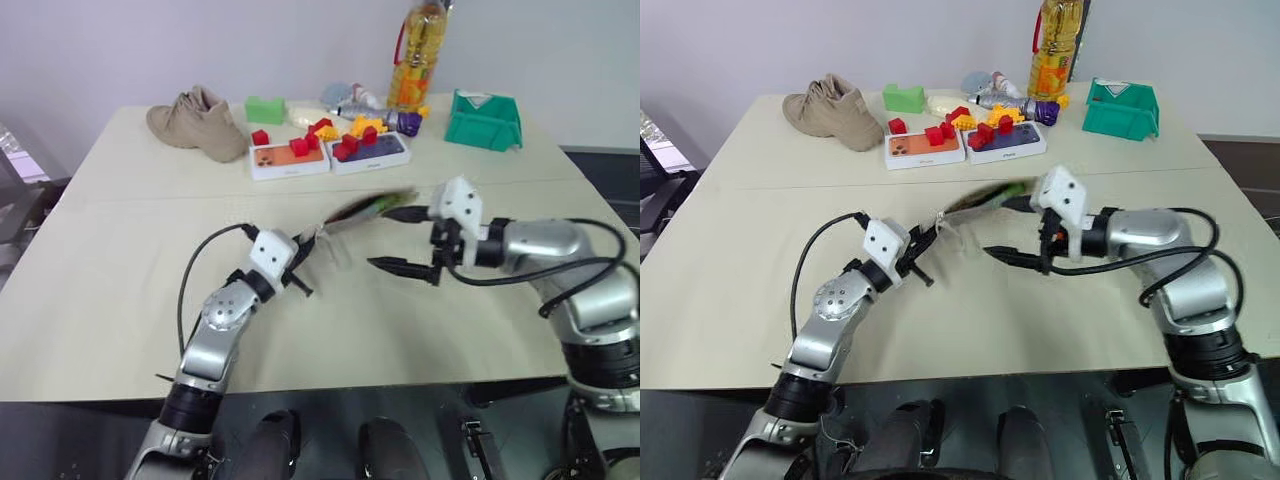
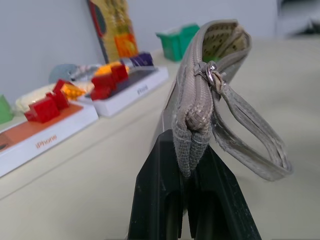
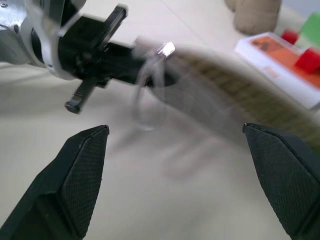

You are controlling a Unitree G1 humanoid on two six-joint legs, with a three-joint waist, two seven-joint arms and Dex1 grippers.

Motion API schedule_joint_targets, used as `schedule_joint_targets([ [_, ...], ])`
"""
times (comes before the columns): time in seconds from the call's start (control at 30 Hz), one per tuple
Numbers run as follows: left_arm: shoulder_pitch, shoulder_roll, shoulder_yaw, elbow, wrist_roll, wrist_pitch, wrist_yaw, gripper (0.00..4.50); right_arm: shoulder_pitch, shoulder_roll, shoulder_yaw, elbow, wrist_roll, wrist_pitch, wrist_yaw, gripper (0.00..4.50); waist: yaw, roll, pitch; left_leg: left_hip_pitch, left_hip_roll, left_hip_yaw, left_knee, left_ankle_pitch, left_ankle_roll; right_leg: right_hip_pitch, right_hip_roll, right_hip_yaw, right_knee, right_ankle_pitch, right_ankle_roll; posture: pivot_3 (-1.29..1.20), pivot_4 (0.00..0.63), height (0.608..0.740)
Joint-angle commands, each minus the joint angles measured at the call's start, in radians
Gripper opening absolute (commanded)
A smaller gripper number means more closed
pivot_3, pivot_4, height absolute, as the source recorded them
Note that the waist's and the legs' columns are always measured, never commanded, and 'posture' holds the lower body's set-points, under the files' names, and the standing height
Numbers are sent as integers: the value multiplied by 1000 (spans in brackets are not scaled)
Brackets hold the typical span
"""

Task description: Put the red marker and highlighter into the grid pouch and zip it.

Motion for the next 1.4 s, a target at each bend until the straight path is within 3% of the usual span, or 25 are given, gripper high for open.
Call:
schedule_joint_targets([
  [0.03, -27, -30, 20, -21, -38, 14, 23, 0, -27, 78, 34, 15, -43, 10, -124, 4458, 1, 0, 0, 0, 0, 0, 0, 0, 0, 0, 0, 0, 0, 0, 0, 0, 150, 739],
  [0.23, -34, -40, 2, -22, -26, 18, 35, 0, -56, 183, 74, 46, -59, 19, -212, 4458, 4, 0, 0, 0, 0, 0, 0, 0, 0, 0, 0, 0, 0, 0, 0, 0, 150, 739],
  [0.27, -32, -40, 0, -24, -25, 18, 36, 0, -60, 191, 80, 53, -67, 18, -222, 4226, 4, 0, 0, 0, 0, 0, 0, 0, 0, 0, 0, 0, 0, 0, 0, 0, 150, 739],
  [0.33, -27, -39, -2, -28, -22, 16, 37, 0, -67, 202, 78, 66, -69, 23, -234, 3650, 6, 0, 0, 0, 0, 0, 1, 0, 0, 0, 0, 0, 0, 0, 0, 0, 150, 739],
  [0.57, -7, -21, 1, -36, -13, 9, 45, 0, -78, 169, 60, 86, -60, 29, -220, 50, 4, 0, 0, 0, 0, 0, 0, 0, 0, 0, 0, 0, 0, 0, 0, 0, 150, 739],
  [0.87, 20, 75, 21, -23, 10, -39, 6, 0, -153, 33, -48, 208, -106, -50, -235, 50, 5, 0, 0, 0, -1, 0, 0, 0, 0, 0, 0, 0, 0, 0, 0, 0, 150, 739],
  [1.07, 67, 160, 34, -24, -12, -75, -61, 0, -198, -85, -106, 439, -190, -121, -301, 50, 5, 0, 0, 0, -1, 0, 0, 0, 0, 0, 0, 0, -1, 0, 0, 0, 150, 739],
  [1.27, 74, 176, 58, -12, -37, -60, -78, 0, -134, -120, -91, 422, -153, -109, -196, 50, -5, 0, 0, 0, 0, 1, -2, 0, 0, -1, 0, 1, -1, 0, 0, 0, 150, 739],
  [1.4, 89, 191, 75, -24, -69, -5, -89, 1579, 0, -158, -83, 286, -84, -104, -55, 1947, -1, 0, 0, 0, 0, 1, -1, 0, 1, 0, 0, 1, -1, 0, 0, 0, 150, 739],
])
